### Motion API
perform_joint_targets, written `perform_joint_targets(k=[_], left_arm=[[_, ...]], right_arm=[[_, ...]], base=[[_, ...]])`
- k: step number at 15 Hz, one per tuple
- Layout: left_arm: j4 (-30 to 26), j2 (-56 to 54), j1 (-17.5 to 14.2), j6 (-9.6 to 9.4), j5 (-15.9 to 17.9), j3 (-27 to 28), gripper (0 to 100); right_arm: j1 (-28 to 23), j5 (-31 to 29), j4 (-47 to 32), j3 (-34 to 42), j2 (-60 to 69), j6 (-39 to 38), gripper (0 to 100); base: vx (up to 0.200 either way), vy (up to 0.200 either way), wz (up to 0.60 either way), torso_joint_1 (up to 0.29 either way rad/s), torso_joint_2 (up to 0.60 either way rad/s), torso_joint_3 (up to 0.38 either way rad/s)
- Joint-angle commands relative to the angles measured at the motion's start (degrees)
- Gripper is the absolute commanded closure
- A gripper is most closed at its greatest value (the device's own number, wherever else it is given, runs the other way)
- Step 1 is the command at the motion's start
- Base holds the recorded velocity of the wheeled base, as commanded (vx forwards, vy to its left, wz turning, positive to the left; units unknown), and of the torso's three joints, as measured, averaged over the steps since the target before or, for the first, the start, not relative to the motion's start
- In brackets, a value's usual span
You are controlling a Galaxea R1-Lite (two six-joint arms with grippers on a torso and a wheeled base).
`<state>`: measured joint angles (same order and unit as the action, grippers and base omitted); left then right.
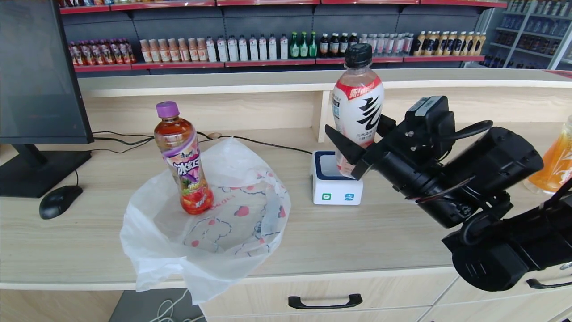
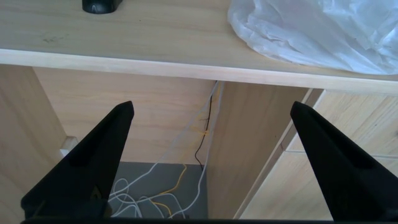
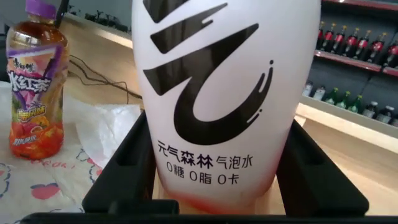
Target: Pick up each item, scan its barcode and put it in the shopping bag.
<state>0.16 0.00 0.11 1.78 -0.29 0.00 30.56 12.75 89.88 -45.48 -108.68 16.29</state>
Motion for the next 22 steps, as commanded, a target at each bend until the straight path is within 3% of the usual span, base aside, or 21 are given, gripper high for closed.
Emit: perform_joint_targets(k=[1, 4, 14, 16, 22], left_arm=[[0.02, 0.00, -0.02, -0.02, -0.06, 0.00, 0], [0.02, 0.00, -0.02, -0.11, 0.03, 0.00, 0], [0.02, 0.00, -0.02, -0.11, 0.03, 0.00, 0], [0.02, 0.00, -0.02, -0.11, 0.03, 0.00, 0], [0.02, 0.00, -0.02, -0.11, 0.03, 0.00, 0]], right_arm=[[-0.77, -5.90, 0.12, 1.89, 2.51, -5.74, 100], [-0.77, -18.90, 0.12, 2.59, 3.83, -14.27, 100], [3.10, -19.96, 0.12, 5.93, 4.62, -17.17, 100], [3.10, -19.96, 0.12, 5.76, 4.44, -17.17, 100], [2.57, -19.96, 0.12, 5.58, 4.44, -17.34, 100]], base=[[0.000, 0.000, 0.00, 0.000, 0.00, 0.000], [0.000, 0.000, 0.00, 0.000, 0.00, 0.000], [-0.020, 0.000, 0.00, 0.000, 0.00, 0.000], [-0.200, 0.000, 0.00, 0.007, 0.00, 0.002], [0.000, 0.000, 0.00, 0.000, 0.00, 0.000]])
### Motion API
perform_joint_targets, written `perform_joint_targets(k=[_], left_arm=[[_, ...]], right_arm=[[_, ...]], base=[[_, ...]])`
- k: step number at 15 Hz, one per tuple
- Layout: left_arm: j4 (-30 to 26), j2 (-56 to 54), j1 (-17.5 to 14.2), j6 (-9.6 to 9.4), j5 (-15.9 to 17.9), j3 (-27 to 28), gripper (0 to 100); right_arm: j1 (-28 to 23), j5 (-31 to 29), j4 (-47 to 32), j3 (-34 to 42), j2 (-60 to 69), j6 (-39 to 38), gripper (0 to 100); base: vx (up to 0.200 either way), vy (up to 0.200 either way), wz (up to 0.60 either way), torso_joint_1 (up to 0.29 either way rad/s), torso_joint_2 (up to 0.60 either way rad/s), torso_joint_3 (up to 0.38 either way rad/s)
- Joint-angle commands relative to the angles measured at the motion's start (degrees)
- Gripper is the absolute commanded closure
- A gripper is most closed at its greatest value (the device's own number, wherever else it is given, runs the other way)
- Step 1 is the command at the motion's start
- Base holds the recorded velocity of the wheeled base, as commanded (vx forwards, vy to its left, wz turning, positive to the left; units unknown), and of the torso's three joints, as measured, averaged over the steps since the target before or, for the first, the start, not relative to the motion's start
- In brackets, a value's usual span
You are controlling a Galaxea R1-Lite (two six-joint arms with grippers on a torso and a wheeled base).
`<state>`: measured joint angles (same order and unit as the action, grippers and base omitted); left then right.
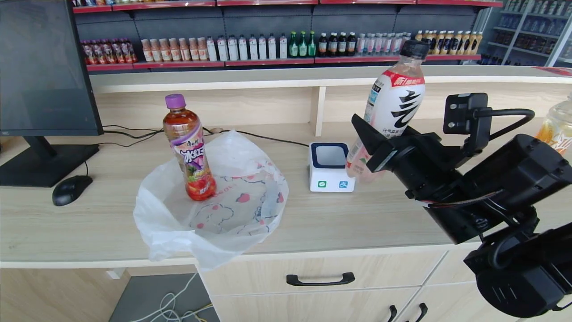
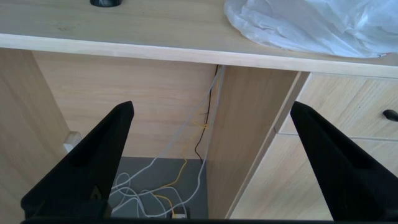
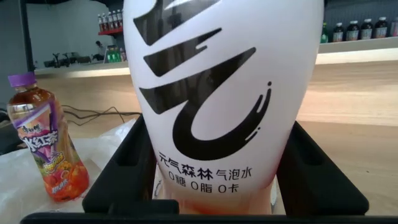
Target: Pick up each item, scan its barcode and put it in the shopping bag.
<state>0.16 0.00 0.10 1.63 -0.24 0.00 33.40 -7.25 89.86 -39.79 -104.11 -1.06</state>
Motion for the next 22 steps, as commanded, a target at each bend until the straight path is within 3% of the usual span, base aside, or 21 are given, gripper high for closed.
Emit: perform_joint_targets(k=[1, 4, 18, 22], left_arm=[[0.02, 0.00, -0.01, 0.04, -0.02, 0.00, 0], [0.02, 0.00, -0.01, 0.12, -0.02, 0.00, 0], [0.02, 0.00, -0.01, 0.12, -0.11, 0.00, 0], [0.02, 0.09, -0.01, 0.04, -0.11, 0.00, 0]], right_arm=[[-1.15, 0.05, 0.14, -0.11, -0.04, -0.08, 100], [-1.41, 0.05, 0.14, -0.20, -0.04, -0.08, 100], [-1.15, 0.05, 0.14, -0.02, -0.48, -0.08, 100], [-0.53, 0.05, 0.14, -0.02, -0.92, -0.08, 100]], base=[[0.000, 0.000, 0.00, 0.000, 0.00, 0.000], [0.000, 0.000, 0.00, 0.000, 0.00, 0.000], [0.000, 0.200, 0.00, 0.001, 0.00, 0.001], [0.000, 0.000, 0.00, 0.000, 0.00, 0.000]])
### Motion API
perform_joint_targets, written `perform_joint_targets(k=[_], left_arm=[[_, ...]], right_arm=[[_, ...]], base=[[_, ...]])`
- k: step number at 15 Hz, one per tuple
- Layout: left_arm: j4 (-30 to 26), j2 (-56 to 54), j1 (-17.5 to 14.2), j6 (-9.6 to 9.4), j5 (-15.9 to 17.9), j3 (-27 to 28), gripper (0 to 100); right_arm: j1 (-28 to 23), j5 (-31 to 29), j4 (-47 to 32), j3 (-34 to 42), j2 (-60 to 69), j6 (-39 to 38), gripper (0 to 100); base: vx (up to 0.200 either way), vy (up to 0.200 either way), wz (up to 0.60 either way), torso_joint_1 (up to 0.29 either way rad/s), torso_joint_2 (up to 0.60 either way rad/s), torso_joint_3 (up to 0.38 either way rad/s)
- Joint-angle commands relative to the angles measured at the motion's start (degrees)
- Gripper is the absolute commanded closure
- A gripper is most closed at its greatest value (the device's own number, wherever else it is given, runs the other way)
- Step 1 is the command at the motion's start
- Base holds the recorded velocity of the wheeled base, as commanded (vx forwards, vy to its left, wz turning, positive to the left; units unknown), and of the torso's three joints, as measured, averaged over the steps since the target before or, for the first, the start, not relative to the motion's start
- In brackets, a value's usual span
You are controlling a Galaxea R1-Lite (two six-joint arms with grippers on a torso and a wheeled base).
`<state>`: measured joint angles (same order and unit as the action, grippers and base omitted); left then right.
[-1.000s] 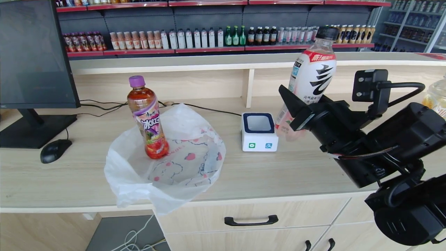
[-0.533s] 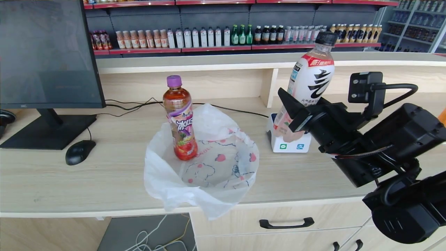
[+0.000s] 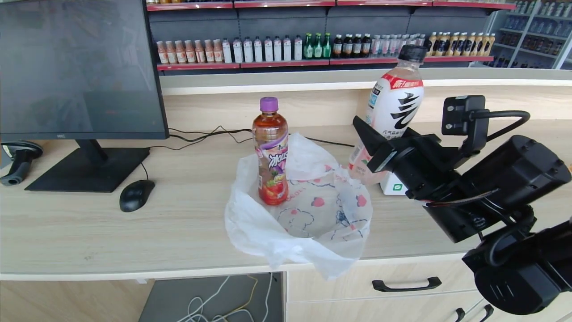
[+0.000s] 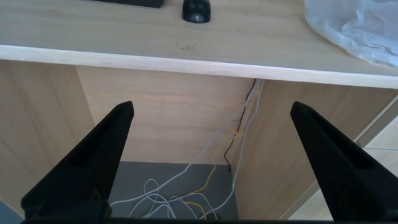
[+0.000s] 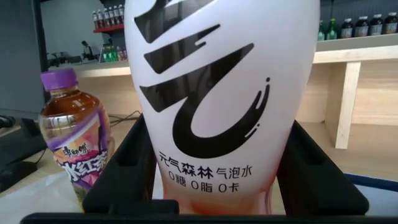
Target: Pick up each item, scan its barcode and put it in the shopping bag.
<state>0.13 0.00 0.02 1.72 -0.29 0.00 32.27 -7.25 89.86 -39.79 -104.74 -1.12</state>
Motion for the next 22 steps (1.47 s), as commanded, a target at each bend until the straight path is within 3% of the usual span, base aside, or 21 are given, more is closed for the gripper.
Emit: perform_joint_targets(k=[1, 15, 22], left_arm=[[0.04, 0.00, 0.06, 0.04, -0.06, 0.00, 0], [0.04, 0.00, 0.06, 0.04, 0.03, 0.00, 0], [0.04, 0.00, 0.06, 0.04, -0.06, 0.00, 0]], right_arm=[[1.13, 0.05, 0.14, -0.11, -0.64, 0.07, 100], [1.92, 0.22, 0.14, -10.13, -14.00, 2.18, 100], [2.98, 0.49, 0.14, -11.54, -17.51, 2.26, 100]], base=[[0.000, 0.000, 0.00, 0.000, 0.00, 0.000], [0.000, 0.000, 0.00, 0.000, 0.00, 0.000], [0.000, 0.000, 0.00, 0.000, 0.00, 0.000]])
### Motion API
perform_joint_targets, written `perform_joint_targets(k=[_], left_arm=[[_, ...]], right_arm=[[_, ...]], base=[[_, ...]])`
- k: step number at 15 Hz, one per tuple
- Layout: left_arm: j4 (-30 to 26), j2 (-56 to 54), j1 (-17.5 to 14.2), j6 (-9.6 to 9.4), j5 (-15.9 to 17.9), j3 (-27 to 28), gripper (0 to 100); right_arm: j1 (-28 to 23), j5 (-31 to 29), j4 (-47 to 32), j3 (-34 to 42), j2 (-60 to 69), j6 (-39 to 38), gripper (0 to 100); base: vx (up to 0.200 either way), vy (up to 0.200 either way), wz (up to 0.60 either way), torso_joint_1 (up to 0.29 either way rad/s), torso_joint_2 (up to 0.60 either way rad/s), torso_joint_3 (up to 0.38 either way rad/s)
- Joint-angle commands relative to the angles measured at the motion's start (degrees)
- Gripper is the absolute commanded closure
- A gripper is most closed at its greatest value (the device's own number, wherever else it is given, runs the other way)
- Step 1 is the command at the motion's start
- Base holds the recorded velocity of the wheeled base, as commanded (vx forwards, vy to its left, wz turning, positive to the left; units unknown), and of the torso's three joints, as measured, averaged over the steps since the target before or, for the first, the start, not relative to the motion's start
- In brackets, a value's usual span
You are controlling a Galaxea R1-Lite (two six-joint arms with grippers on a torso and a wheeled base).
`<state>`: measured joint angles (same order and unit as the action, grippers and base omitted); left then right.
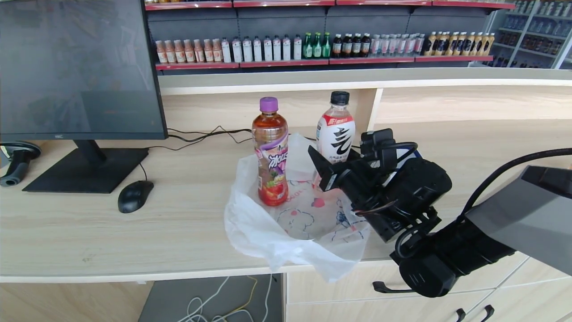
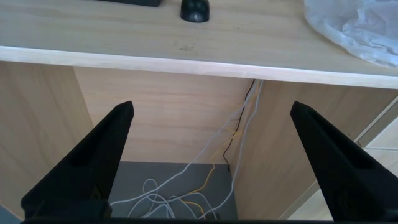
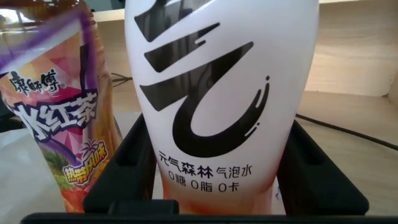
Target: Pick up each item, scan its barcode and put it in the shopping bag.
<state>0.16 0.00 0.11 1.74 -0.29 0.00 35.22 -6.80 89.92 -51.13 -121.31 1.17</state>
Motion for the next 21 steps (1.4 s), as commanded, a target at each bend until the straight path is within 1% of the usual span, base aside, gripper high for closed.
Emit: perform_joint_targets(k=[1, 10, 21], left_arm=[[0.02, 0.00, -0.02, 0.01, 0.03, 0.00, 0], [0.02, 0.00, -0.02, 0.01, -0.06, 0.00, 0], [0.02, 0.00, -0.02, 0.01, 0.03, 0.00, 0]], right_arm=[[0.03, -0.05, 0.08, -0.82, -1.56, -0.03, 100], [-0.41, -0.05, 0.08, -4.24, -4.81, -0.47, 100], [-0.15, -0.05, 0.08, -0.73, -4.20, -1.43, 100]], base=[[0.000, 0.000, 0.00, 0.000, 0.00, 0.000], [0.000, 0.000, 0.00, 0.000, 0.00, 0.000], [0.000, 0.000, 0.00, 0.000, 0.00, 0.000]])
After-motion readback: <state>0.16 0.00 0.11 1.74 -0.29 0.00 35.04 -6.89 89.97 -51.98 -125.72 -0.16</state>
